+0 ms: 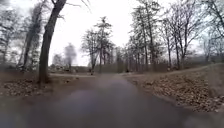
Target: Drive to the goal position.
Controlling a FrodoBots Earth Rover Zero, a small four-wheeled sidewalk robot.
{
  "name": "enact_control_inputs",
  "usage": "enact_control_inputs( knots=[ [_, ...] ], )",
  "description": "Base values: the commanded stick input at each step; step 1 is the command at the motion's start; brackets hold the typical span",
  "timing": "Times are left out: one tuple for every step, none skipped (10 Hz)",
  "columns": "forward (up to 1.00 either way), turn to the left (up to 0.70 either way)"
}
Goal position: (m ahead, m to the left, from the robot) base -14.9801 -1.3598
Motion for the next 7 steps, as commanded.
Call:
enact_control_inputs(
  knots=[
    [1.00, 0.00],
    [1.00, 0.00],
    [1.00, 0.00],
    [1.00, 0.00],
    [1.00, 0.00],
    [1.00, 0.00],
    [0.82, 0.00]
  ],
)
